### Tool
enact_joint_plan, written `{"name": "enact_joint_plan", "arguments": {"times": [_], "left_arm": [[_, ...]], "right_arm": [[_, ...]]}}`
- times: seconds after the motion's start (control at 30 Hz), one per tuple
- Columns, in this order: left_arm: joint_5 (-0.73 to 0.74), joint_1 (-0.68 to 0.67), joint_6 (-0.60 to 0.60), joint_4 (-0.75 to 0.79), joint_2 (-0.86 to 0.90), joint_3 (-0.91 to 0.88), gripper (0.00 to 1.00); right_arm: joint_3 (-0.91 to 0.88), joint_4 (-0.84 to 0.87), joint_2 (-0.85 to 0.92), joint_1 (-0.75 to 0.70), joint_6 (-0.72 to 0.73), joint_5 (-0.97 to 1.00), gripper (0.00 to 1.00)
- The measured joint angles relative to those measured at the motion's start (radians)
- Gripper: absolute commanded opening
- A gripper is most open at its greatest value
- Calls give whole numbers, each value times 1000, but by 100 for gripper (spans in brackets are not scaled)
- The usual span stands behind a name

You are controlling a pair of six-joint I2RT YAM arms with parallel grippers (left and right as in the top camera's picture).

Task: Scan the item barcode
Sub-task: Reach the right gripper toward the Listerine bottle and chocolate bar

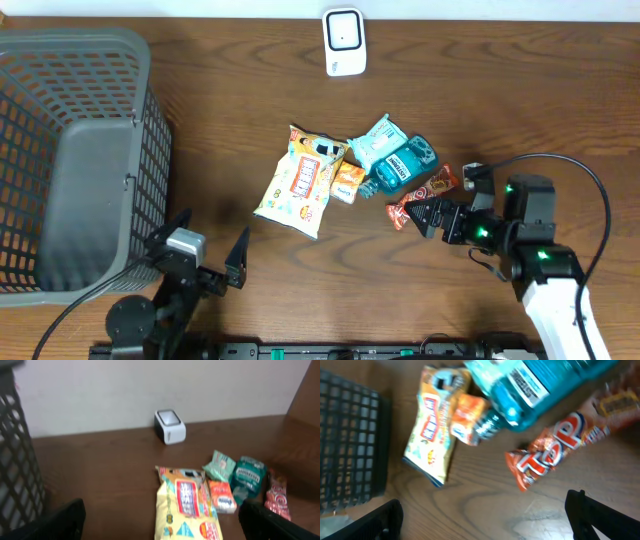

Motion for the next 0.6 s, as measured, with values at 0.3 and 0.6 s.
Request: {"name": "enact_joint_plan", "arguments": {"times": [0.3, 0.6], "left_arm": [[13, 0, -4, 3, 0, -88, 98], [60, 0, -5, 81, 1, -188, 98]], "right_arm": [[3, 26, 96, 179, 35, 188, 98], [36, 32, 96, 494, 130, 631, 99]]}}
